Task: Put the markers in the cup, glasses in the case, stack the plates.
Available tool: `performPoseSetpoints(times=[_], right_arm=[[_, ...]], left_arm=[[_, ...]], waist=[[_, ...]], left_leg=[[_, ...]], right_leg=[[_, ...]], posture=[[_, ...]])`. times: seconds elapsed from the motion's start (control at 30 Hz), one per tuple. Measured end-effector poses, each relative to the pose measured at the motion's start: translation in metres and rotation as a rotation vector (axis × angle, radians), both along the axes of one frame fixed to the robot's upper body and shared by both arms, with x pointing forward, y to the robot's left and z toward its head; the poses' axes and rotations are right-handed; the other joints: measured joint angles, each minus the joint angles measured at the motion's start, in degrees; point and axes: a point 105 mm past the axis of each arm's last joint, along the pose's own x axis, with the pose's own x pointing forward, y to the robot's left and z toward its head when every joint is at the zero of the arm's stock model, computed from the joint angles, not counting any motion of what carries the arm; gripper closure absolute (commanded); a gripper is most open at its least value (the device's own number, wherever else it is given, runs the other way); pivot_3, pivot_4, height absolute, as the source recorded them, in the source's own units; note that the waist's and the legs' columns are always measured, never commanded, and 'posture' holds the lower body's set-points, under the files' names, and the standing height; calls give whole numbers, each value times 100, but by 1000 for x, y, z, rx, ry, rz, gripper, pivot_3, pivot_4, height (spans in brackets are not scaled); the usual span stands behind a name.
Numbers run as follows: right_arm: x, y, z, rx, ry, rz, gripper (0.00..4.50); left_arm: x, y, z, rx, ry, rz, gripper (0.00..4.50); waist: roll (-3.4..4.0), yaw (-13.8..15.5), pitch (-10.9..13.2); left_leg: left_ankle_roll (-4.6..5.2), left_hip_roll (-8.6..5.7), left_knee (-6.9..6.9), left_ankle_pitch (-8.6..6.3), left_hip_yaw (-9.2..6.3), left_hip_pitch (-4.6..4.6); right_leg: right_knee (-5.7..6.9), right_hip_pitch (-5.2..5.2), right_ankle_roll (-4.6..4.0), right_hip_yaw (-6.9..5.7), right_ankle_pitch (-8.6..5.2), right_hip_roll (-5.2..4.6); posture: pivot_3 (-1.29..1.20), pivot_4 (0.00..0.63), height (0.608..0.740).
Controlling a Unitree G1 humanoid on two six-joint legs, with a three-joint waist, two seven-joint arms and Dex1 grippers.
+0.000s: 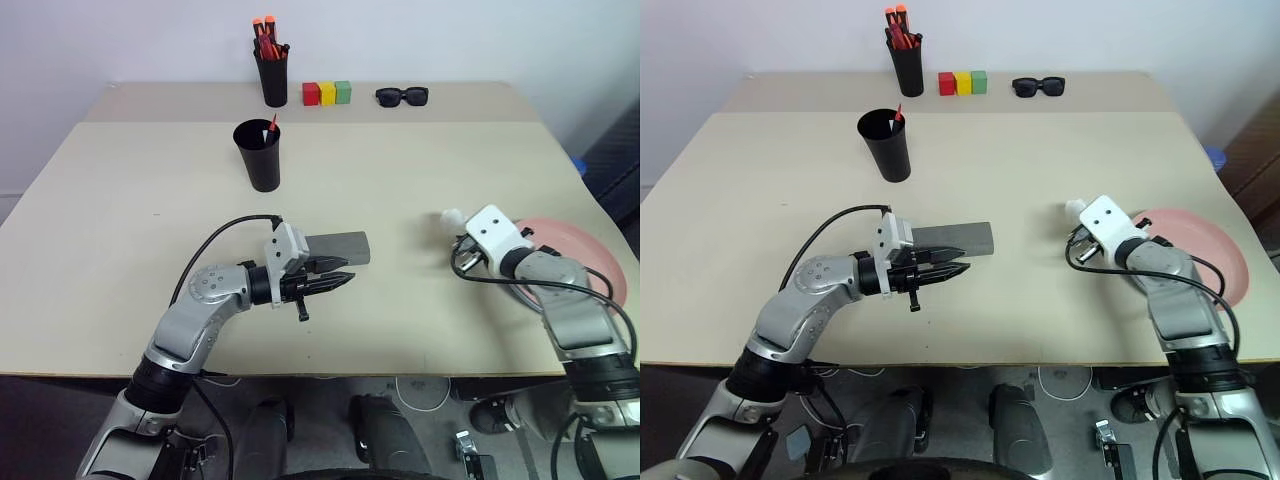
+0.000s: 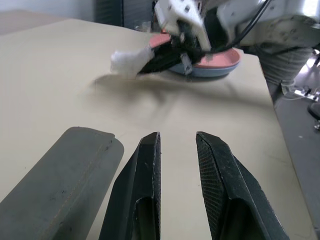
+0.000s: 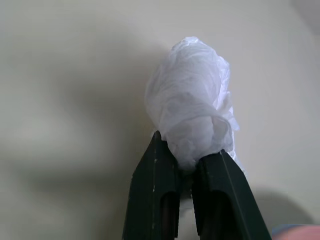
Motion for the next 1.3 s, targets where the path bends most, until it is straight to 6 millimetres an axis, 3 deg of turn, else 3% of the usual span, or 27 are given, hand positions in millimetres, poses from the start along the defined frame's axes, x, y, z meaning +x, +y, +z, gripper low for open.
performPoseSetpoints(times=[0.2,0.33,0.47,0.53,0.63,0.73,0.87,1.0,1.1,1.2,1.3], right_arm=[[-43,-61,40,-34,-42,-189,4459],[-73,-85,14,-42,87,-281,2827],[-79,-88,6,-37,123,-299,841],[-78,-87,8,-39,116,-294,841],[-73,-77,16,-51,79,-212,841],[-62,-56,34,-13,9,-89,841],[-43,-18,67,182,-109,78,841],[-32,23,58,373,-76,251,841],[-22,37,44,436,-18,307,841],[-11,42,40,453,-6,327,841],[-4,43,33,448,13,335,841]], left_arm=[[-2,-11,-4,-14,6,-66,3406],[2,-17,-4,-16,-6,-96,3406],[5,-23,0,-20,-27,-114,3406],[7,-22,1,-21,-34,-106,3406],[15,-10,5,-26,-45,-42,3406],[25,14,8,-40,-44,77,3406],[39,70,8,-21,-46,313,3406],[46,140,13,45,-89,582,3406],[39,177,9,84,-90,725,3406],[27,192,3,104,-78,790,3406],[20,190,1,119,-86,800,3406]], waist=[[0,8,-1],[1,-25,-3],[7,-56,-4],[9,-44,-5],[8,-39,-5],[9,-66,-4],[1,-83,0],[-1,-46,1],[1,-16,2],[-2,-13,2],[-2,-1,2]], left_leg=[[1,-2,1,-1,-5,-3],[2,1,0,-1,1,2],[2,2,1,-1,8,7],[2,2,0,-1,7,6],[3,2,0,-2,6,4],[3,4,-3,-2,7,7],[3,11,-7,-2,-1,9],[4,11,-10,-3,-4,4],[4,10,-6,-3,-1,-3],[4,11,-3,-3,-1,-7],[4,12,-5,-3,-5,-6]], right_leg=[[-2,1,2,-2,-2,0],[-1,2,0,0,-3,3],[0,2,1,4,-3,4],[0,1,1,4,-3,3],[-1,0,3,4,-3,3],[-1,0,4,4,-4,4],[1,0,3,-1,-2,10],[-3,-1,3,-4,-3,4],[-11,-1,4,-3,-4,-11],[-15,0,3,-4,-4,-17],[-13,-1,2,-7,-4,-15]], posture=[[0,150,740],[0,150,740],[0,150,740],[0,150,740],[0,150,740],[0,150,740],[0,150,740],[0,150,740],[0,150,740],[0,150,740],[0,150,740]])
